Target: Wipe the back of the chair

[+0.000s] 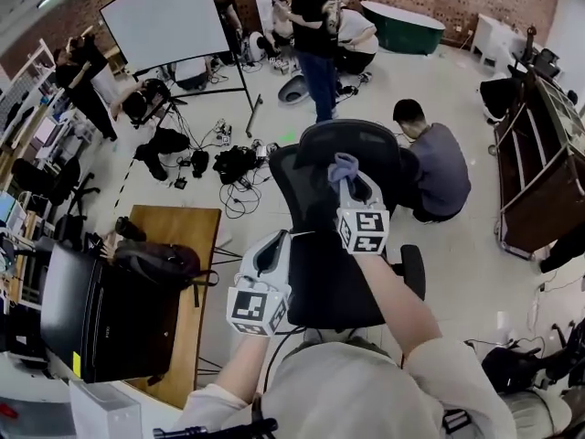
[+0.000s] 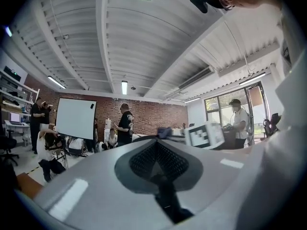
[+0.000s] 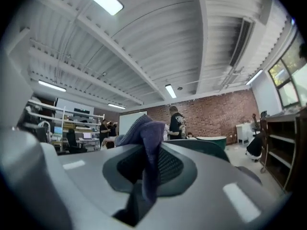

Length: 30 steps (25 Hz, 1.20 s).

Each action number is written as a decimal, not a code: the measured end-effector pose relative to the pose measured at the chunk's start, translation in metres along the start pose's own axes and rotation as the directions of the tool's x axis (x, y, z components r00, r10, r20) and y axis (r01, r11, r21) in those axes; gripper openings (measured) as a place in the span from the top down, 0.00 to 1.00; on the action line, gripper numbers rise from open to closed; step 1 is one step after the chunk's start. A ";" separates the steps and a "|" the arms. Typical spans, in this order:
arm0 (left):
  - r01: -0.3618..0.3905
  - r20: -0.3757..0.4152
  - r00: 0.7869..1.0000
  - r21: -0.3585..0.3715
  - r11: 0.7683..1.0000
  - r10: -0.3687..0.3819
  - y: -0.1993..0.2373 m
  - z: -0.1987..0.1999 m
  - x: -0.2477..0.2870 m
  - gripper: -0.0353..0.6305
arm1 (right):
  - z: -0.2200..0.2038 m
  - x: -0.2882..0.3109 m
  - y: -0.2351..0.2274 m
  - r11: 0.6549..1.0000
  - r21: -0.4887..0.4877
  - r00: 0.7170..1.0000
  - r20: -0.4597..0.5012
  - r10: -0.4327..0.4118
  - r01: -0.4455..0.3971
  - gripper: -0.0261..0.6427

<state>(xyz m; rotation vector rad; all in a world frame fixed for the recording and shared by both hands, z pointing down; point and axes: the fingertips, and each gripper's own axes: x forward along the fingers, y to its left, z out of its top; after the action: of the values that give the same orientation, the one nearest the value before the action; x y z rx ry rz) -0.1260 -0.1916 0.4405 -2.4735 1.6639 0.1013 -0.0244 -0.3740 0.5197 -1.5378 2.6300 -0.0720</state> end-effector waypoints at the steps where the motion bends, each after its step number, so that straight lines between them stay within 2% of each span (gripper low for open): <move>1: -0.006 -0.013 1.000 0.005 1.000 0.006 0.000 -0.003 0.002 0.92 | -0.014 0.038 0.005 1.000 -0.011 1.000 -0.012 0.020 -0.020 0.89; 4: -0.041 -0.057 0.998 0.007 0.999 0.042 0.009 -0.016 0.005 0.92 | -0.055 0.123 0.011 0.998 -0.026 0.995 -0.082 0.053 -0.055 0.89; 6: -0.079 -0.070 0.994 0.008 0.997 0.079 0.017 -0.025 0.000 0.92 | -0.082 0.151 0.004 0.999 -0.023 0.990 -0.136 0.045 -0.048 0.89; 10: -0.154 -0.097 0.984 -0.003 0.988 0.153 0.035 -0.038 -0.020 0.92 | -0.082 0.158 -0.009 0.999 -0.028 0.991 -0.136 0.017 -0.021 0.89; 13: -0.169 -0.092 0.982 -0.027 0.985 0.166 0.046 -0.037 -0.025 0.92 | -0.072 0.151 -0.022 0.999 -0.032 0.991 -0.134 -0.023 0.019 0.89; 18: -0.096 -0.076 0.993 -0.062 0.993 0.092 0.049 -0.049 -0.014 0.92 | -0.066 0.114 -0.079 0.988 -0.038 0.978 -0.139 -0.155 0.151 0.89; 23: 0.015 -0.047 0.999 -0.083 0.996 -0.018 0.042 -0.057 0.006 0.92 | -0.064 0.061 -0.141 0.951 -0.052 0.939 -0.146 -0.311 0.306 0.89; 26: 0.084 -0.029 0.996 -0.085 0.993 -0.087 0.029 -0.057 0.017 0.92 | -0.072 0.044 -0.151 0.946 -0.079 0.934 -0.156 -0.322 0.313 0.89; 30: 0.146 -0.018 0.989 -0.085 0.986 -0.148 0.004 -0.049 0.030 0.92 | -0.062 0.028 -0.143 0.951 -0.091 0.943 -0.127 -0.306 0.296 0.89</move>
<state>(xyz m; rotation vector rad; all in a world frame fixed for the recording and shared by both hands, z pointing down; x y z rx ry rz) -0.1200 -0.2292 0.4845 -2.6600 1.5091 0.1251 0.0791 -0.4688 0.5928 -2.0200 2.4952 -0.1129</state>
